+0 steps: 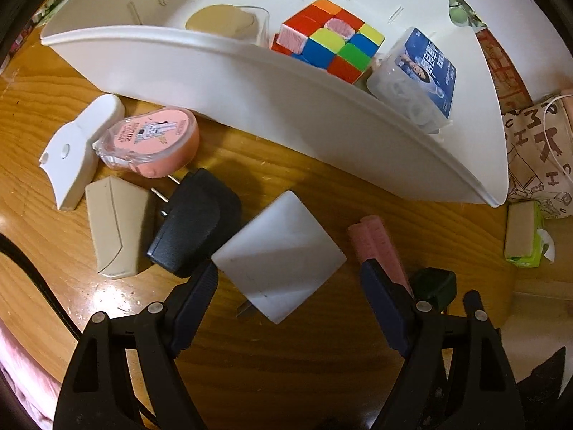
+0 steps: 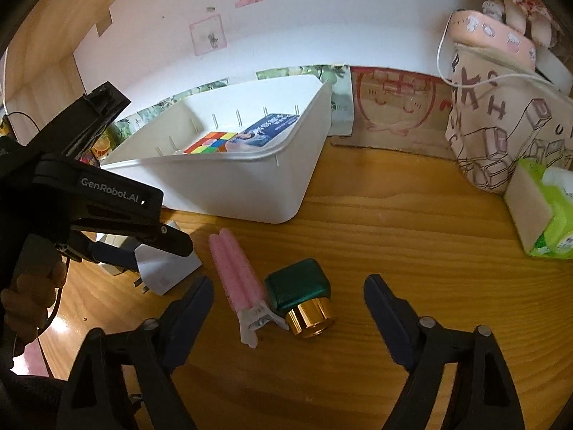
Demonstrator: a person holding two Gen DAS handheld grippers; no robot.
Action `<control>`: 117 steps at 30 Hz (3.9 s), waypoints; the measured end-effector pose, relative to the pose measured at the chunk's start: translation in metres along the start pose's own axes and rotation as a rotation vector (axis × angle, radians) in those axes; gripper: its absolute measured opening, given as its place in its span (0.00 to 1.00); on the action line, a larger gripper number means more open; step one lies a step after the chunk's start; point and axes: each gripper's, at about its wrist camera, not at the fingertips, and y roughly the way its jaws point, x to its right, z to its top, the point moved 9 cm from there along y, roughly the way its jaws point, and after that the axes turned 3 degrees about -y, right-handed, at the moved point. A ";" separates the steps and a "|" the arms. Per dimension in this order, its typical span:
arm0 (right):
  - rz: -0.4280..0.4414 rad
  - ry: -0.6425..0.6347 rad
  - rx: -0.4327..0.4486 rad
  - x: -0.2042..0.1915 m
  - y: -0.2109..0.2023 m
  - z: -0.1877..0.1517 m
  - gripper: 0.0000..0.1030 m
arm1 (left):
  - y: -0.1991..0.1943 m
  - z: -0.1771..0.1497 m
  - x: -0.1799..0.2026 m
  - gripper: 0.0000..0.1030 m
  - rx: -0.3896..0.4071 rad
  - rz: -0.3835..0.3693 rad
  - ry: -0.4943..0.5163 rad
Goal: Organize rigid objects
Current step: 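Grasp the green-and-gold cap with the right tool while the left tool grasps the white charger, then release the cap into the bin while the left tool drops the white charger in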
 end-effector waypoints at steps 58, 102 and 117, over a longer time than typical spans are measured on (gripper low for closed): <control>0.015 -0.098 0.008 -0.063 -0.039 0.001 0.43 | -0.043 -0.073 -0.127 0.67 -0.002 -0.090 -0.249; 0.035 -0.130 0.201 -0.102 0.015 0.153 0.29 | -0.135 0.115 -0.088 0.68 0.529 -0.026 0.054; 0.050 -0.036 0.189 -0.083 0.009 0.151 0.29 | -0.156 0.111 -0.071 0.76 0.634 -0.007 0.162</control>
